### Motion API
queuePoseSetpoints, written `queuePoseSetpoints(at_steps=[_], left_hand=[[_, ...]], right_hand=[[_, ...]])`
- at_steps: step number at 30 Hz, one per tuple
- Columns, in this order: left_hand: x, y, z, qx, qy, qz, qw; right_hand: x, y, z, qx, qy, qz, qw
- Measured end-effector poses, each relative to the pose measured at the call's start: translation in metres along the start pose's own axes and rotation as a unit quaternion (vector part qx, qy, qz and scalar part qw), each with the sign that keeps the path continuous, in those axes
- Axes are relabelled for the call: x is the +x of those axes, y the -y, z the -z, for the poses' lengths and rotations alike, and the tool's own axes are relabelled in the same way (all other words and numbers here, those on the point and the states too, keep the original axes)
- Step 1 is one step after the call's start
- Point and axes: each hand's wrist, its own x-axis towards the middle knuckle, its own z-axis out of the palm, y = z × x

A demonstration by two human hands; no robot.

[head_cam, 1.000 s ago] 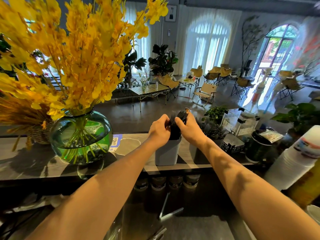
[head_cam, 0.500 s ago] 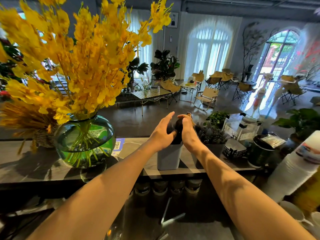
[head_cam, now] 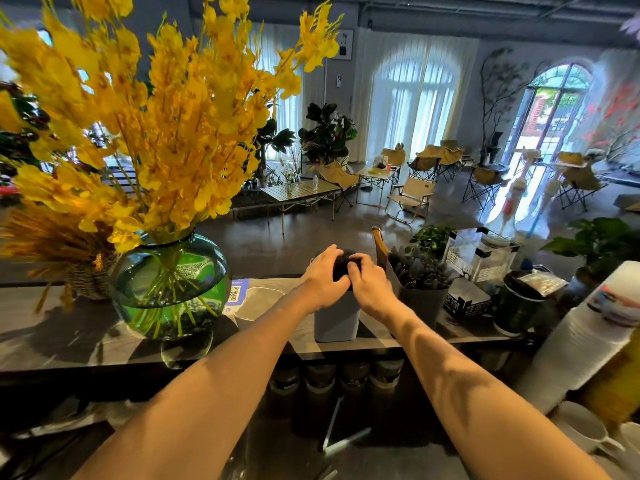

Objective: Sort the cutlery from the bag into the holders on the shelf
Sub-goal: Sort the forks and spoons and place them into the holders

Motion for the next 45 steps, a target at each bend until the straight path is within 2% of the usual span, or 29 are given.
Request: queuePoseSetpoints(at_steps=[2,7,10,13,18,20,23,28,31,35,37,41,45], left_hand=[[-0.002,0.000,0.001,0.012,0.013,-0.012,1.000],[-0.002,0.003,-0.002,0.165,0.057,-0.011,0.985],[-0.004,0.006,-0.005,0.188,0.063,-0.008,0.980],[-0.007,0.006,-0.003,0.172,0.062,-0.024,0.983],[-0.008,0.007,0.003,0.209,0.082,-0.025,0.974],[-0.008,0.005,0.004,0.207,0.079,-0.027,0.975],[-0.005,0.004,0.009,0.165,0.046,-0.016,0.985],[0.003,0.006,0.004,0.169,0.060,0.031,0.983],[0.004,0.006,0.002,0.153,0.055,0.035,0.986],[0.004,0.004,0.004,0.221,0.077,0.039,0.972],[0.000,0.002,0.009,0.233,0.054,0.038,0.970],[-0.020,-0.004,0.009,0.209,-0.035,-0.037,0.977],[-0.052,-0.008,0.003,0.204,-0.039,-0.076,0.975]], right_hand=[[0.002,-0.004,-0.002,-0.007,0.008,-0.003,1.000],[-0.008,0.007,0.009,0.120,-0.070,0.052,0.989],[-0.011,0.011,0.008,0.085,-0.072,0.072,0.991],[-0.008,0.005,0.004,0.045,-0.025,0.035,0.998],[-0.009,0.004,0.006,-0.059,0.030,0.066,0.996],[-0.005,0.004,0.011,-0.101,0.028,0.065,0.992],[0.003,0.003,0.013,-0.069,0.008,0.070,0.995],[0.002,0.012,0.015,-0.068,0.082,0.062,0.992],[0.004,0.009,0.015,-0.120,0.080,0.074,0.987],[0.007,0.005,0.013,-0.233,0.090,0.078,0.965],[0.006,0.008,0.015,-0.242,0.068,0.094,0.963],[-0.019,0.008,0.017,-0.209,-0.039,0.142,0.967],[-0.058,-0.003,0.018,-0.253,-0.048,0.169,0.951]])
